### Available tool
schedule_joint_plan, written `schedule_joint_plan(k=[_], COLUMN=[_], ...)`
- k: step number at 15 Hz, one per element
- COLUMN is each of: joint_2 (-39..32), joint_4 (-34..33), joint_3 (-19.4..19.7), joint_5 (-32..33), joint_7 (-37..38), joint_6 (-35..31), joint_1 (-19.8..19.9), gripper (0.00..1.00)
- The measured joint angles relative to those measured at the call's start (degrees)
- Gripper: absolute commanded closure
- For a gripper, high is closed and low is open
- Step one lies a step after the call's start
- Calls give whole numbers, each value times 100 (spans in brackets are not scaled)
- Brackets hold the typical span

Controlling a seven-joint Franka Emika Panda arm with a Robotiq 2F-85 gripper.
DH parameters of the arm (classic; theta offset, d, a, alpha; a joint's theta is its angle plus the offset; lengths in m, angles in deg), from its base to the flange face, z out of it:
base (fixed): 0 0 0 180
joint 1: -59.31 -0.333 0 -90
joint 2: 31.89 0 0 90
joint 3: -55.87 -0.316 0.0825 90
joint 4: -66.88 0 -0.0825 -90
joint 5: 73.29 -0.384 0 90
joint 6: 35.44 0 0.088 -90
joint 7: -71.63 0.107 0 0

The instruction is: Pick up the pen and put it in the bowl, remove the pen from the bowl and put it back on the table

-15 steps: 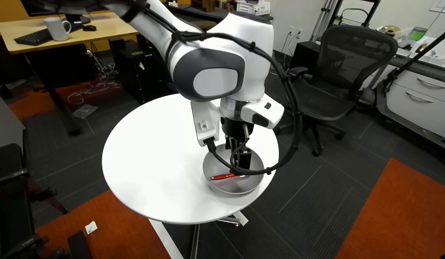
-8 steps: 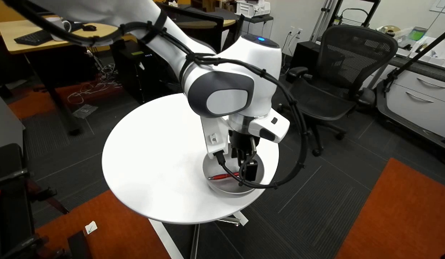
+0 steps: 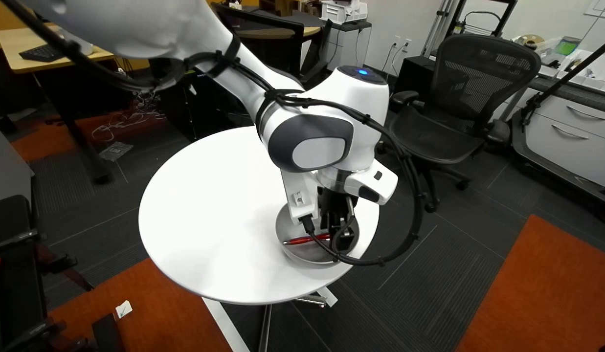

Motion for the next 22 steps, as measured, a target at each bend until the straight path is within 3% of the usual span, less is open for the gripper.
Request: schedule_joint_plan(k=[3,5,14,22], joint_2=[-89,-106,140,1511], joint_4=[-136,-173,-99,1098], joint_3=[0,-1,0,41], joint_5=[0,0,0,81], joint_7=[0,0,1,4], joint_6=[45,57,51,-263], joint_1=[12,15,-50,-479], gripper=[88,99,96,96])
